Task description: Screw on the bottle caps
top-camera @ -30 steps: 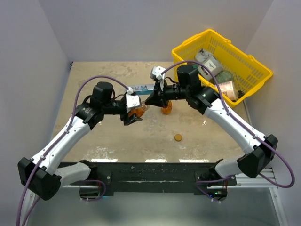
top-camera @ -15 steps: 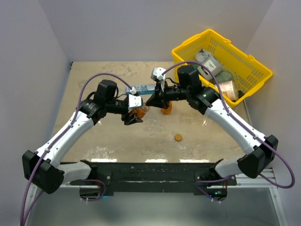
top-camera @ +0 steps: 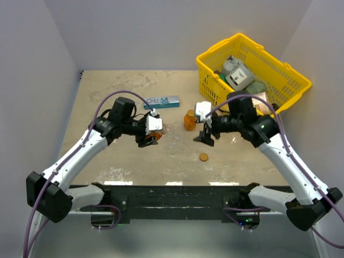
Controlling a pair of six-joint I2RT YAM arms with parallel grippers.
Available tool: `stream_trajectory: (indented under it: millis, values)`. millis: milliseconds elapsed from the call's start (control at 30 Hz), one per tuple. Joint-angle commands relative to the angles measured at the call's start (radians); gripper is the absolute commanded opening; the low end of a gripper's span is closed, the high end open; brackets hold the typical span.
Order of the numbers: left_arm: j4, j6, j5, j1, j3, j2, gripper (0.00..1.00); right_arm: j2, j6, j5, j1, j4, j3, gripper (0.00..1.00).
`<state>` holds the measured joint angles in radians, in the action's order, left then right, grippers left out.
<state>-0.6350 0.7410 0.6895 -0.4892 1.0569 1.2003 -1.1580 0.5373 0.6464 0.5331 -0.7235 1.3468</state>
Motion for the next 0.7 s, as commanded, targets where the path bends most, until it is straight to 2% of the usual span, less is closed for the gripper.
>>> stream_trajectory:
  millis: [0,33,67,300,333,533,600,633,667]
  values:
    - [-0.002,0.049,-0.022,0.005,-0.003,-0.03,0.0,-0.043,0.413,-0.088,0.027,-0.286,-0.208,0.76]
    - [-0.002,0.043,-0.018,0.005,-0.002,-0.033,0.0,-0.052,0.528,-0.111,0.051,-0.313,-0.231,0.99]
    - [-0.003,0.037,-0.012,0.005,0.0,-0.038,0.0,-0.068,0.573,-0.154,0.06,-0.345,-0.25,0.99]
    - [-0.008,0.031,-0.013,0.005,-0.023,-0.073,0.0,-0.098,0.765,-0.316,0.08,-0.24,-0.383,0.94]
    - [-0.002,0.026,-0.015,0.005,-0.026,-0.077,0.0,-0.104,0.794,-0.324,0.08,-0.231,-0.388,0.99]
    - [0.023,-0.005,-0.01,0.018,-0.054,-0.102,0.0,-0.147,0.846,-0.313,0.079,-0.14,-0.417,0.99]
    - [0.023,-0.006,-0.01,0.021,-0.057,-0.11,0.0,-0.178,0.862,-0.323,0.08,-0.093,-0.425,0.93]
    - [0.023,-0.009,-0.01,0.024,-0.058,-0.111,0.0,-0.196,0.886,-0.336,0.079,-0.09,-0.42,0.83]
    - [0.021,-0.009,-0.01,0.026,-0.06,-0.114,0.0,-0.248,0.907,-0.343,0.079,-0.108,-0.414,0.78]
